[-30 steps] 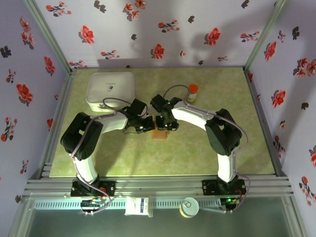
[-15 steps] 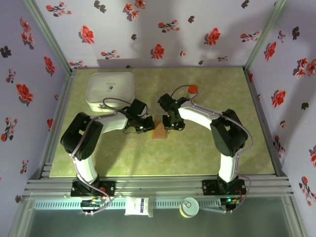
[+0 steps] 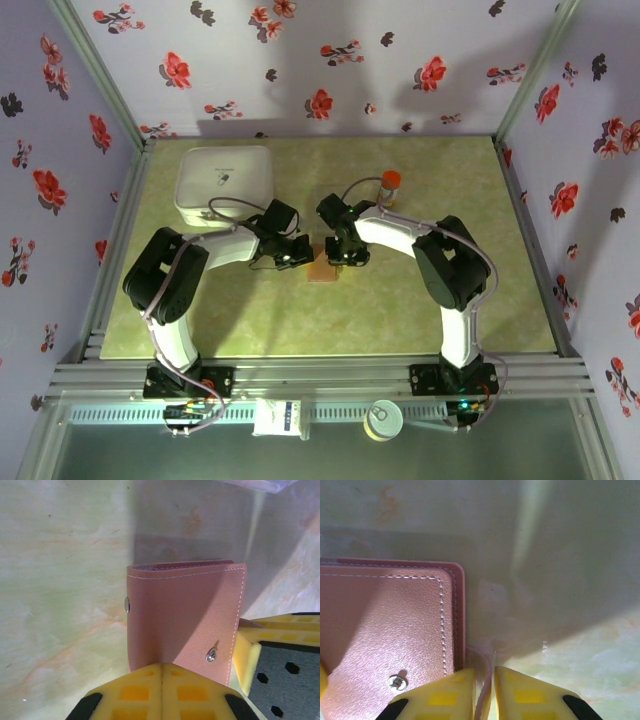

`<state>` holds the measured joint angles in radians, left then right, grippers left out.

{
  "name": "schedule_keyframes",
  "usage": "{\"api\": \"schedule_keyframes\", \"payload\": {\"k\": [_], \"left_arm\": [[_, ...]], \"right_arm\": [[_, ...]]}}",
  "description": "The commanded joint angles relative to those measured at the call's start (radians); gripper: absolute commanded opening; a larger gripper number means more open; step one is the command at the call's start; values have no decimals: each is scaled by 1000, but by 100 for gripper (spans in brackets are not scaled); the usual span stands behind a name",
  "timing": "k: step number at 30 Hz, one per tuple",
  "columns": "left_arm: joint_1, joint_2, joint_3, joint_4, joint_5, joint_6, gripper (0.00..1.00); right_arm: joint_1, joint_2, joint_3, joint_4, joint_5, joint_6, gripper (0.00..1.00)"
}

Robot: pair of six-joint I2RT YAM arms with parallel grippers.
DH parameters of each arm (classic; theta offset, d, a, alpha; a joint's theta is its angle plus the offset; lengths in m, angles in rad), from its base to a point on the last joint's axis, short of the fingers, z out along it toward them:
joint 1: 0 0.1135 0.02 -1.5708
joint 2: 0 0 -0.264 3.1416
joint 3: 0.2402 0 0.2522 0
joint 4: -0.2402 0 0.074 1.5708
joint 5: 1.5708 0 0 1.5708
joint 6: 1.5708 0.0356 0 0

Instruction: Take the credit cards out of the card holder

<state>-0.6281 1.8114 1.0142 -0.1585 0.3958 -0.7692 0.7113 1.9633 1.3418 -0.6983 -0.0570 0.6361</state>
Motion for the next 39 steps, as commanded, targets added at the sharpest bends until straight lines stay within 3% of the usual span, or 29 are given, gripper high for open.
{"api": "schedule_keyframes", "payload": {"k": [1, 19, 39], "left_arm": [[-7, 14, 26, -42, -5, -4, 0], [23, -130, -6, -83, -83, 3, 0], [87, -273, -80, -159, -112, 39, 0]], "right_arm": [[-7, 24, -4, 12, -15, -19, 17], [-15, -86, 9, -58, 20, -92, 11], [41, -105, 176, -208, 12, -154, 10]]}}
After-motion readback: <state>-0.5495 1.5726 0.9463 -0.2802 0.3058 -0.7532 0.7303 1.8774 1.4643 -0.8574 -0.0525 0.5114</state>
